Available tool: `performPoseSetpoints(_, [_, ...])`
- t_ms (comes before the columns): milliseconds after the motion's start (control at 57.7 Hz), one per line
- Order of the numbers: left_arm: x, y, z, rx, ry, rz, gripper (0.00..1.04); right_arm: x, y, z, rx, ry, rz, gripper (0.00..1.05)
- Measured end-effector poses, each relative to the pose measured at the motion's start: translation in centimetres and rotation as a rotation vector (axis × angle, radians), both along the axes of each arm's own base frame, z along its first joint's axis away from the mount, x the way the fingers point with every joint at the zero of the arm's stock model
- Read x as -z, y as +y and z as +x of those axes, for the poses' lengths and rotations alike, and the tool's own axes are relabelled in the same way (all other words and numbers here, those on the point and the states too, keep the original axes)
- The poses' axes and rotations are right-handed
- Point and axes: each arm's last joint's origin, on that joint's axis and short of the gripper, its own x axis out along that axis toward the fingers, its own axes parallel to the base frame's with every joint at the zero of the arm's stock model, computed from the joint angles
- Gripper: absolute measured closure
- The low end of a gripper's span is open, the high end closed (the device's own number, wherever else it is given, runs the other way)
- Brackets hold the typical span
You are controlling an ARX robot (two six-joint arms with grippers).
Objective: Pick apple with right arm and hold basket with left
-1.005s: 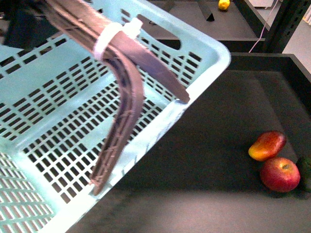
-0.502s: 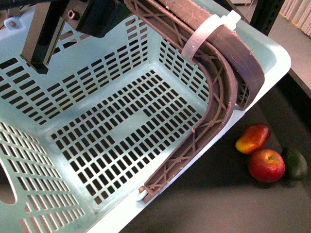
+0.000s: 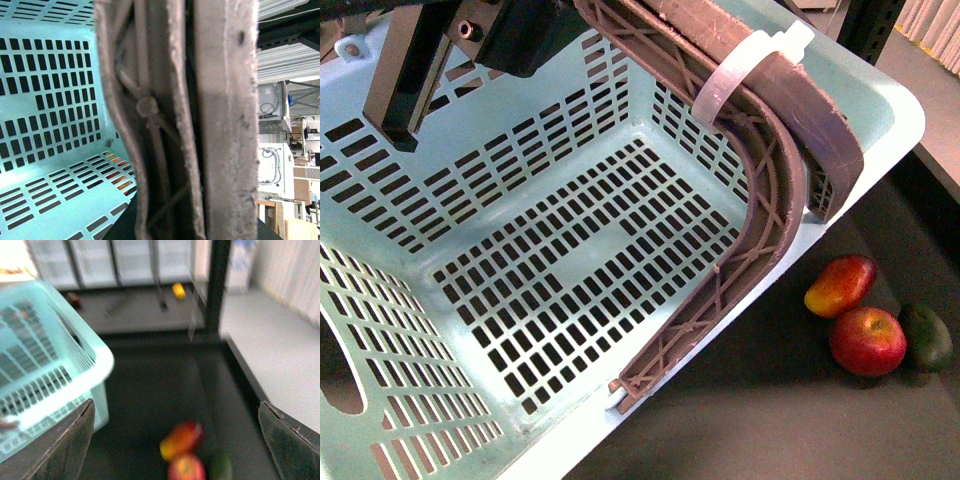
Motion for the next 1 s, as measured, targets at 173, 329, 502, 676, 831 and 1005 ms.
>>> performPoseSetpoints(173, [0.0,0.0,0.0,-0.001,0.000,0.001,0.90,0.9,-1.5,2.7,0.011,0.047,0.026,0.09])
performPoseSetpoints(329, [0.0,0.0,0.0,-0.001,0.000,0.000,0.90,2.7,-3.4,8.5,-0.035,0.115,-0.012,0.09])
performPoseSetpoints(502, [0.0,0.0,0.0,0.000,0.000,0.000,0.90,7.6,-3.9,13.1,-0.099,0.341,-0.030,0.09])
performPoseSetpoints(676, [0.0,0.0,0.0,-0.001,0.000,0.000,0.90,11.1,-2.2,15.4,-0.190,0.470,-0.042,0.09])
performPoseSetpoints(831, [0.0,0.0,0.0,0.000,-0.001,0.001,0.90,13.2,-0.6,17.1,-0.263,0.531,-0.071,0.09])
performPoseSetpoints(1005, [0.0,0.0,0.0,0.000,0.000,0.000,0.90,15.6,-0.1,19.3,-0.291,0.599,-0.103,0.09])
